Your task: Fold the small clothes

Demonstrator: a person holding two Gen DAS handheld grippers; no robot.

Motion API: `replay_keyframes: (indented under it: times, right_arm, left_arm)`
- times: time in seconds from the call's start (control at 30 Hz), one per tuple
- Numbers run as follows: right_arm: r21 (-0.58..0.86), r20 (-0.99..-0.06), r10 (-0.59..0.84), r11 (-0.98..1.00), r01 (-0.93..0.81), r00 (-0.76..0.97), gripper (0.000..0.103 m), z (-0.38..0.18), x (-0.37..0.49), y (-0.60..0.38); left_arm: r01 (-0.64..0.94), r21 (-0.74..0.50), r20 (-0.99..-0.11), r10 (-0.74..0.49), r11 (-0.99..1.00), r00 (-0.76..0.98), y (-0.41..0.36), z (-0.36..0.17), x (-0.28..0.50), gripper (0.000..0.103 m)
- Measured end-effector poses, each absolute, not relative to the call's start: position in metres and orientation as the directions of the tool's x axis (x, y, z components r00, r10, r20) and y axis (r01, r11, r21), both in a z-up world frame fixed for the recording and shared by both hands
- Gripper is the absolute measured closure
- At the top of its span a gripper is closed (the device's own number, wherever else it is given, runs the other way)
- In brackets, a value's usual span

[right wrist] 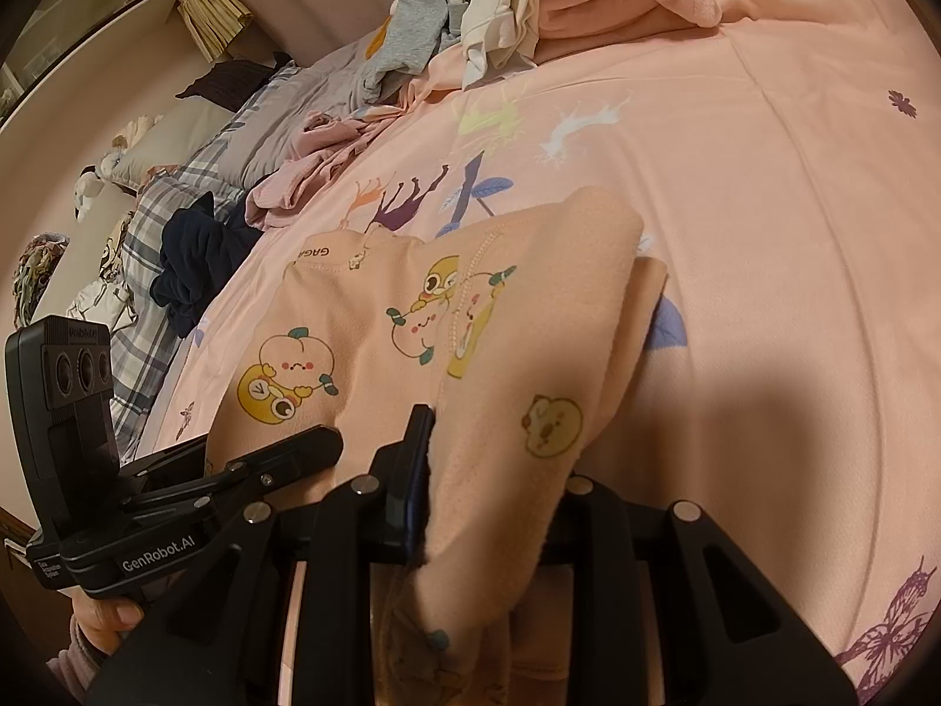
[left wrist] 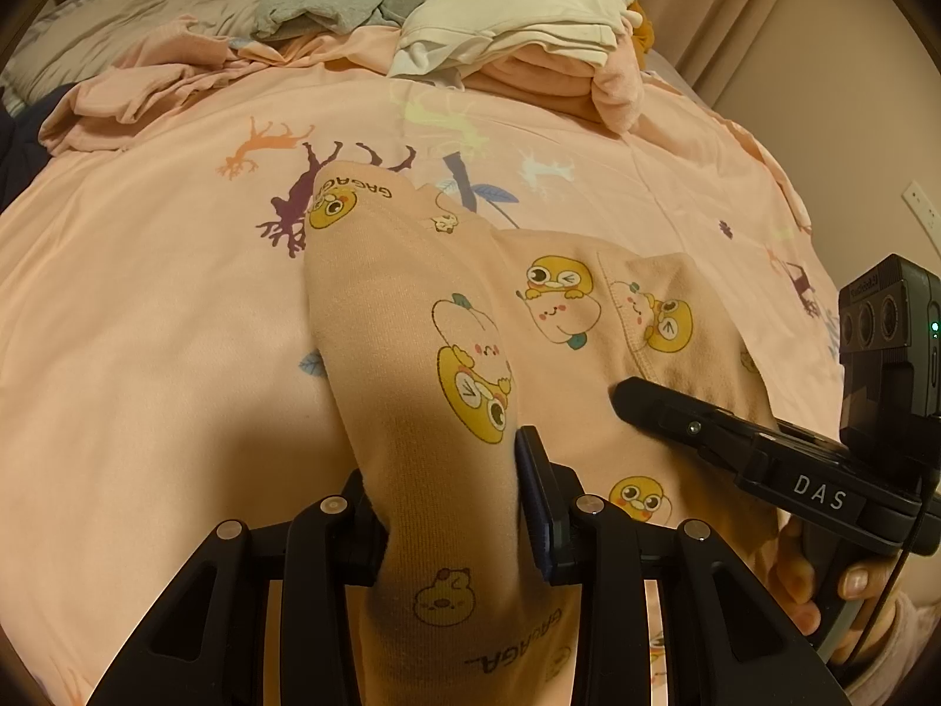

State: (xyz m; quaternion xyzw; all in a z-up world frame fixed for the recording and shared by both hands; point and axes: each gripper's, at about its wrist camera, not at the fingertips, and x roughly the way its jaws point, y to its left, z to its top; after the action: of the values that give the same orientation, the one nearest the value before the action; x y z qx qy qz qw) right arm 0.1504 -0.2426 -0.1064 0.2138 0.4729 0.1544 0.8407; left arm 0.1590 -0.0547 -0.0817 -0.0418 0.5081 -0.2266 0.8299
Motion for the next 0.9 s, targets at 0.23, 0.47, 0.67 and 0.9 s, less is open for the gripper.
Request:
replay_keyframes:
  times: [0.23, 0.47, 0.67, 0.9]
  right_arm:
    - [0.505, -0.730, 0.462, 0.861, -0.058, 0.505, 0.075, -0.1063, 0.1508, -0.2428]
    - [0.509, -0.728, 0.464, 0.859, -0.055, 0.504, 0.075, -0.1073, 0.1510, -0.2432]
    - [0.510, -0.728, 0.464, 0.859, -0.055, 0.504, 0.074, -0.1077, 0.1510, -0.2434]
    - [0.510, -0.728, 0.465, 0.858, -0.054, 0.504, 0.074, -0.1076, 0.1514, -0.2436]
  left_arm:
    - [0.333, -0.300, -0.824, -0.418, 0.894, 0.382, -0.0554, -0.0814, 0.1585, 0.069]
    - [0.332, -0.298, -0.825, -0.417, 0.895, 0.382, -0.0546, -0.0824, 0.1591, 0.069]
    - [0.333, -0.296, -0.825, -0.415, 0.895, 0.382, -0.0558, -0.0820, 0.1588, 0.069]
    - [0.332, -0.296, -0.826, -0.415, 0.895, 0.382, -0.0560, -0.0820, 0.1590, 0.068]
